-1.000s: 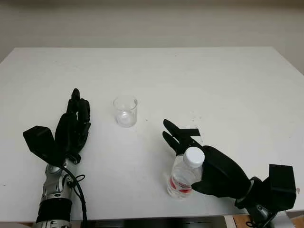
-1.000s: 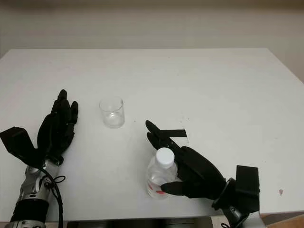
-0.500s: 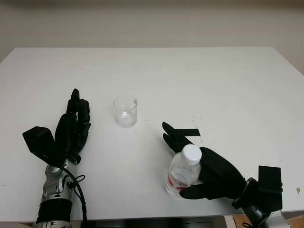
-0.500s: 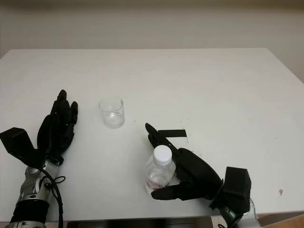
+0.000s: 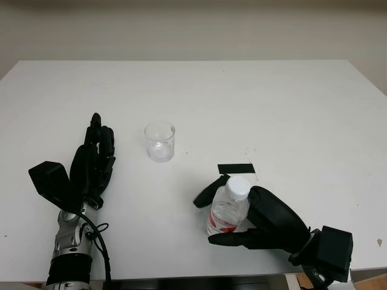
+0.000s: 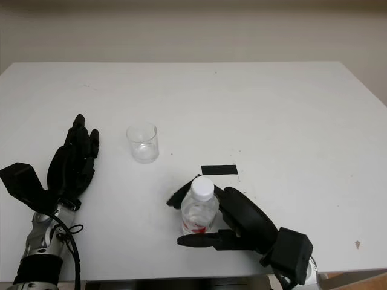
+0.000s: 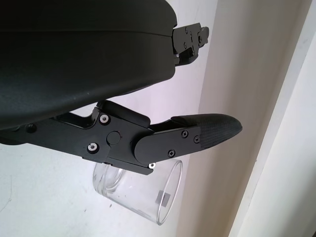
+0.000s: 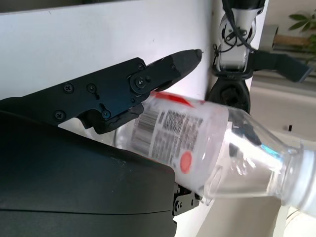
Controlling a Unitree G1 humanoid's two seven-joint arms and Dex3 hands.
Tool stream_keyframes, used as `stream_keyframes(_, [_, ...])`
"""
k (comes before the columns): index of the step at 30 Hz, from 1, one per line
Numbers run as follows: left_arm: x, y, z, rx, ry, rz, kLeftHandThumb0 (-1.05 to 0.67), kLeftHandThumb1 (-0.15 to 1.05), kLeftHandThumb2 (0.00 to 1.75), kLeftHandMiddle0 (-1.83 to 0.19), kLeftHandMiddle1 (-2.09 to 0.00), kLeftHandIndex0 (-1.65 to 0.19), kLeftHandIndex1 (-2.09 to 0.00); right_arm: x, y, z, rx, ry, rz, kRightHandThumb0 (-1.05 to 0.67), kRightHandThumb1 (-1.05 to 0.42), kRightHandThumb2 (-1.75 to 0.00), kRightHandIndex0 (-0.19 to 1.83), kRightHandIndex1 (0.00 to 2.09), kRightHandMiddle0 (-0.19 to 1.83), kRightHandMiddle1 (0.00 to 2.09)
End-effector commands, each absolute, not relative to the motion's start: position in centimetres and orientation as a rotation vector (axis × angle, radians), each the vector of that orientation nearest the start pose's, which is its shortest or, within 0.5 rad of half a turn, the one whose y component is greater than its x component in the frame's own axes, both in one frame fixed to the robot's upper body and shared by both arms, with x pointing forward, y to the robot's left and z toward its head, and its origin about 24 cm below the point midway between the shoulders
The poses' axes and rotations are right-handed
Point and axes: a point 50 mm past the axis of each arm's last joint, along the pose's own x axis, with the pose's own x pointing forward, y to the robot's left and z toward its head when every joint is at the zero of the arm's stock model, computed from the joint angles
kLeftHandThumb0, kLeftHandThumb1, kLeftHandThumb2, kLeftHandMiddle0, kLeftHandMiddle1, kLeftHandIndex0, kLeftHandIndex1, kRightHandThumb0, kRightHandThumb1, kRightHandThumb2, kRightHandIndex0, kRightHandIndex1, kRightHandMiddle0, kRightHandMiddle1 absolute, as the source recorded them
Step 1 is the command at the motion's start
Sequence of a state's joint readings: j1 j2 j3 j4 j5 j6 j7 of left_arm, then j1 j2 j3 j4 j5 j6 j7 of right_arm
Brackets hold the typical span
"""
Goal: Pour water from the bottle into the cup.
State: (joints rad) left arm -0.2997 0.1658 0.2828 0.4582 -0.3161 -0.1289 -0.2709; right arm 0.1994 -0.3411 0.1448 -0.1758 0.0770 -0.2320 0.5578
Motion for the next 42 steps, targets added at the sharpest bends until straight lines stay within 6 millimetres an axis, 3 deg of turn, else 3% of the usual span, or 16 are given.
stream_keyframes(1, [29.9,22.7,3.9,-0.226,-0.039,0.012,-0.67,1.05,0.55,0.14,-0.05,0.17,-0.05,19.7,-14.8,5.4,-0.259,-0.124,0.715,-0.32,-1.04,-0.08,0.2,2.09,0.15,2.09])
stream_keyframes(8, [29.9,22.7,3.9,-0.233,-0.041,0.015,-0.67,1.05,0.54,0.14,-0.05,0.17,-0.05,19.6,-14.7,5.0,-0.2,-0.123,0.66,-0.35,-1.05,-0.24,0.32,2.09,0.11,2.09])
stream_keyframes(12, [30.0,22.7,3.8,-0.231,-0.039,0.014,-0.67,1.05,0.54,0.14,-0.05,0.17,-0.05,20.1,-14.5,4.5,-0.154,-0.103,0.592,-0.4,-1.05,-0.25,0.5,2.09,0.17,2.09])
stream_keyframes(17, [30.0,22.6,3.9,-0.224,-0.038,0.014,-0.68,1.05,0.53,0.13,-0.06,0.16,-0.06,21.2,-14.0,3.8,-0.032,-0.044,0.49,-0.42,-1.05,-0.29,0.52,2.09,0.22,2.09])
stream_keyframes(20, [30.1,22.6,3.9,-0.226,-0.039,0.012,-0.68,1.05,0.53,0.13,-0.06,0.16,-0.06,22.2,-13.7,3.8,0.003,-0.043,0.449,-0.52,-1.05,-0.34,0.5,2.09,0.25,2.09])
stream_keyframes(25, [30.1,22.7,4.0,-0.225,-0.039,0.008,-0.68,1.05,0.53,0.14,-0.05,0.16,-0.05,25.2,-12.9,4.8,0.018,-0.062,0.404,-0.56,-1.05,-0.4,0.73,2.09,0.41,2.09])
stream_keyframes(30, [30.2,22.7,4.1,-0.231,-0.038,0.015,-0.67,1.05,0.53,0.13,-0.06,0.16,-0.06,28.8,-12.1,6.8,-0.042,-0.144,0.356,-0.52,-1.05,-0.42,0.77,2.09,0.43,2.09])
stream_keyframes(37, [30.1,22.8,4.0,-0.219,-0.034,0.014,-0.68,1.05,0.53,0.14,-0.05,0.16,-0.05,34.3,-11.5,8.6,-0.21,-0.153,0.282,-0.46,-1.05,-0.41,1.19,2.09,0.8,2.09])
stream_keyframes(42, [30.0,22.8,4.0,-0.224,-0.039,0.013,-0.67,1.05,0.55,0.14,-0.05,0.16,-0.05,36.9,-11.4,9.5,-0.347,-0.153,0.239,-0.38,-1.05,-0.38,1.55,2.09,1.2,2.09])
